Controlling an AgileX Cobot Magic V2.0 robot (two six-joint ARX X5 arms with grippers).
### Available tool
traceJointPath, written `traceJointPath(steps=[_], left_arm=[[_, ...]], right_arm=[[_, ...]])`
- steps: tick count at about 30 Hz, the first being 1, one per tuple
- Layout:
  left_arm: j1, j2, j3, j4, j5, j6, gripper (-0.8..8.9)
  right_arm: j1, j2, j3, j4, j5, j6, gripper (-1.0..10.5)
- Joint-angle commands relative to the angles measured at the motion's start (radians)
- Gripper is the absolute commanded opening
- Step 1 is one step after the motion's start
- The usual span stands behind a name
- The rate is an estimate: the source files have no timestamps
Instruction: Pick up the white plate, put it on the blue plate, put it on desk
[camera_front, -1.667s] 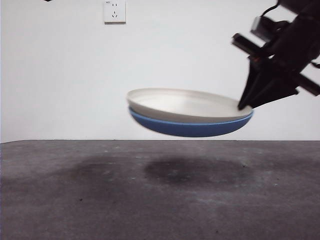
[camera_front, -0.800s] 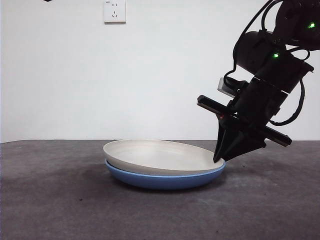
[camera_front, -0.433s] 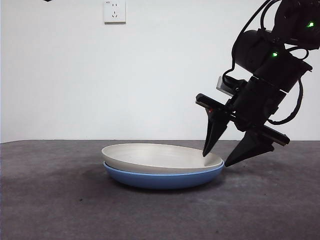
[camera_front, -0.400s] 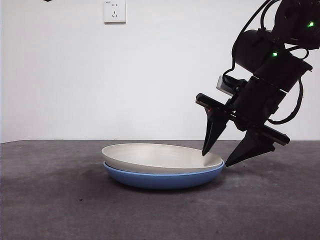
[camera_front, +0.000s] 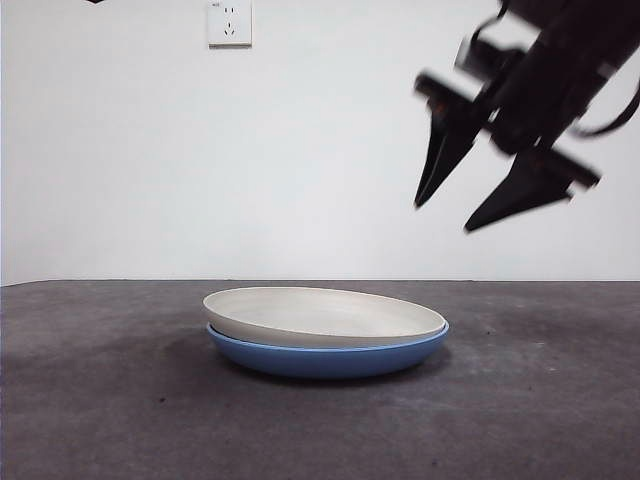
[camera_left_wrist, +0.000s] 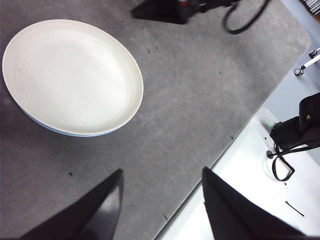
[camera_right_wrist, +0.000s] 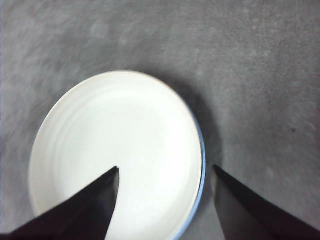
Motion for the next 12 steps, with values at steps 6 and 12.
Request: traceJointPath(steps=[6,12], left_arm=[[-0.005,0.007,0.011,0.005,0.005,0.013,2.49],[-0.005,0.007,0.011,0.005,0.005,0.013,2.49]], right_arm=[[0.028,-0.245,0.018,-0.237,-0.061,-0.167,2.9],[0.052,-0.404,0.018,-0.426,-0.09,-0.226,2.9]])
